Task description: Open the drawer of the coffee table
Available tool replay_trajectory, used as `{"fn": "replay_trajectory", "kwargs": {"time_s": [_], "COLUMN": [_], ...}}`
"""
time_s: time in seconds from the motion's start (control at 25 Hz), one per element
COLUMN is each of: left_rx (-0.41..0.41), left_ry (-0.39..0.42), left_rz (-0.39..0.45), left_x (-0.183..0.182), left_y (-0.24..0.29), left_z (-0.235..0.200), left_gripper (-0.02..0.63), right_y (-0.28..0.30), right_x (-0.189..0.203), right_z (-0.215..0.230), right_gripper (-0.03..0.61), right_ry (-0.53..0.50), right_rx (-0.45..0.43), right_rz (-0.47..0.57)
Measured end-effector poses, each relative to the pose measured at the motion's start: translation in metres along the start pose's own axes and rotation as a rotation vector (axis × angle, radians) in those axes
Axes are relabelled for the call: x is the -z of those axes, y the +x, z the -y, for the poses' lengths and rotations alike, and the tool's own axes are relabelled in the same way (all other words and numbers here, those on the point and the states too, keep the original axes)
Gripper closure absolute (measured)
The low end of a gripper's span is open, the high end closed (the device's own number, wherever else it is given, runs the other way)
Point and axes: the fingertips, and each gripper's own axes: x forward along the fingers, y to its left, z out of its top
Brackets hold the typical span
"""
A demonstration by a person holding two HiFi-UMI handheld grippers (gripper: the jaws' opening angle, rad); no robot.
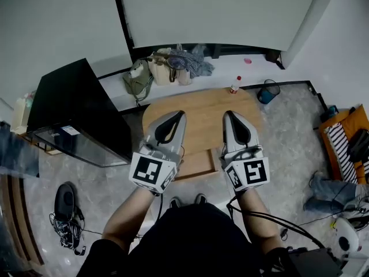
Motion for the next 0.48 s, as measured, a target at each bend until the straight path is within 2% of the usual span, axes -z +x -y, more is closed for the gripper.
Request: {"fn": "replay_trajectory", "kwargs": {"time_s": [0.12, 0.2, 0.48], "left_rx": [-0.006, -0.01, -0.039], "left_ry": [0.003, 0.005, -0.004], "left_rz": [0.024, 0.031, 0.022], "left_x": [-0.012, -0.017, -0.01], "left_y": [0.005, 0.007, 0.013], "left_z": [-0.001, -0.002, -0.014], "left_gripper": [0.612, 0.612, 0.612], "right_y": [0.006, 0.009, 0.017], "right_x": [-0.017, -0.022, -0.013], "right_z": [-0.003, -0.005, 0.001], "right_gripper": [0.58, 0.58, 0.58], "right_ry": [-0.088, -0.112, -0.092], "right_rx": [-0.009, -0.016, -0.021], "right_rz": [0.027, 0.037, 0.023]}}
